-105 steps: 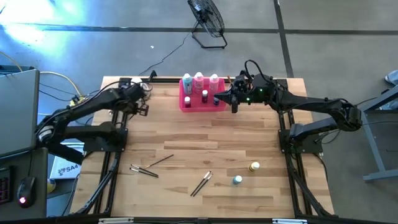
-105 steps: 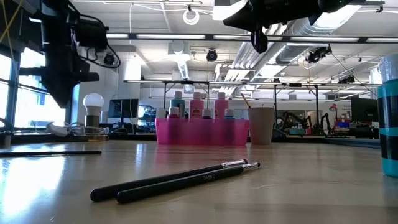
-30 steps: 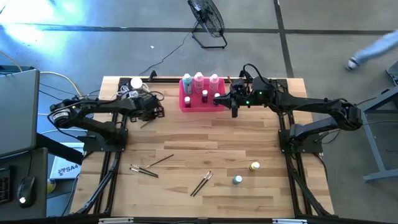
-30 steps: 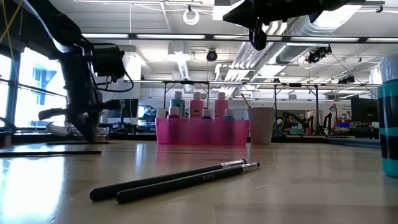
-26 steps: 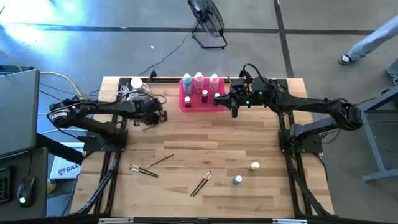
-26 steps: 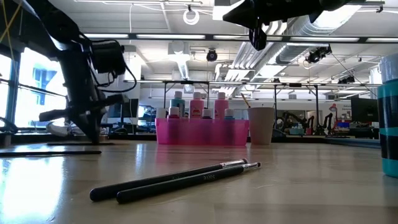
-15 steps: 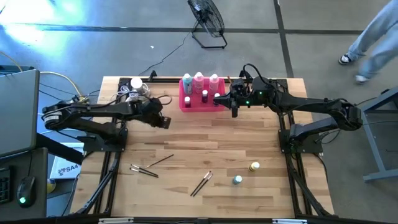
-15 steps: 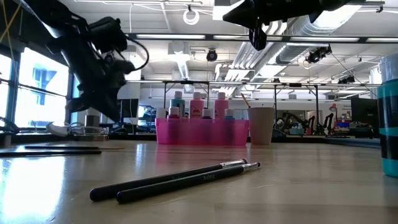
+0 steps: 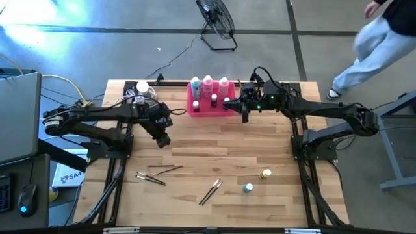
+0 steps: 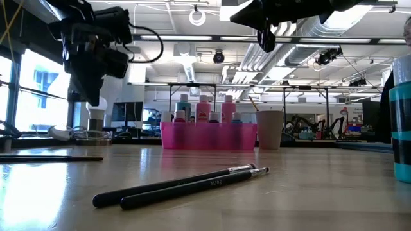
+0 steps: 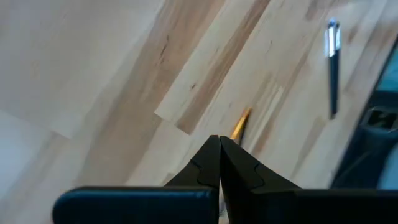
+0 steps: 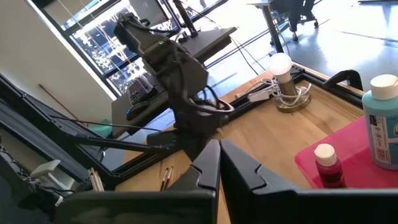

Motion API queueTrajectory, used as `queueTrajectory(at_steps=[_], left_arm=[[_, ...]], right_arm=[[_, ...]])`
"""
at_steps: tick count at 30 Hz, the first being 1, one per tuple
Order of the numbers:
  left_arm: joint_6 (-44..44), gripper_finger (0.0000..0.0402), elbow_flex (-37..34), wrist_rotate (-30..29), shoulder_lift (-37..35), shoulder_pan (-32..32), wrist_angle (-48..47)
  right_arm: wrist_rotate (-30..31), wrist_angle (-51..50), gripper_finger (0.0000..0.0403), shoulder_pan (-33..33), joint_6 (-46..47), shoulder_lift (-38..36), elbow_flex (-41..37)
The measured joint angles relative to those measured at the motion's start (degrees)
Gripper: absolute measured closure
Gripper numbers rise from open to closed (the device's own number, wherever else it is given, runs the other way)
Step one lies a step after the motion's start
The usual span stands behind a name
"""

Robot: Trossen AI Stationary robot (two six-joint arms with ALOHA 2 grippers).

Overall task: Pick & Place Paint Supplies
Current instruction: Put the orange paintbrush into the white cup

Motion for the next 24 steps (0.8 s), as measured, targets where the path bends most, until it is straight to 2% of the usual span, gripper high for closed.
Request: queueTrajectory(at_steps=[5, 14, 20, 24], left_arm=[[6.81, 0.0402, 3.27, -6.23, 0.00, -4.26, -4.49], [13.55, 0.0402, 4.52, -8.55, 0.17, -11.00, -6.96], [20.39, 0.0402, 4.52, -17.76, 0.28, -17.34, -7.08], [23.30, 0.0402, 4.52, -19.38, 0.28, -19.88, -6.89]], right_arm=[[0.00, -0.04, 0.0399, 0.00, 0.00, 0.00, 0.00], [0.06, -0.06, 0.0399, 0.00, 0.44, 0.00, 0.00], [1.07, -0.05, 0.0399, 0.00, 0.66, 0.00, 0.00], [3.53, -0.07, 0.0399, 0.00, 1.60, 0.00, 0.00]])
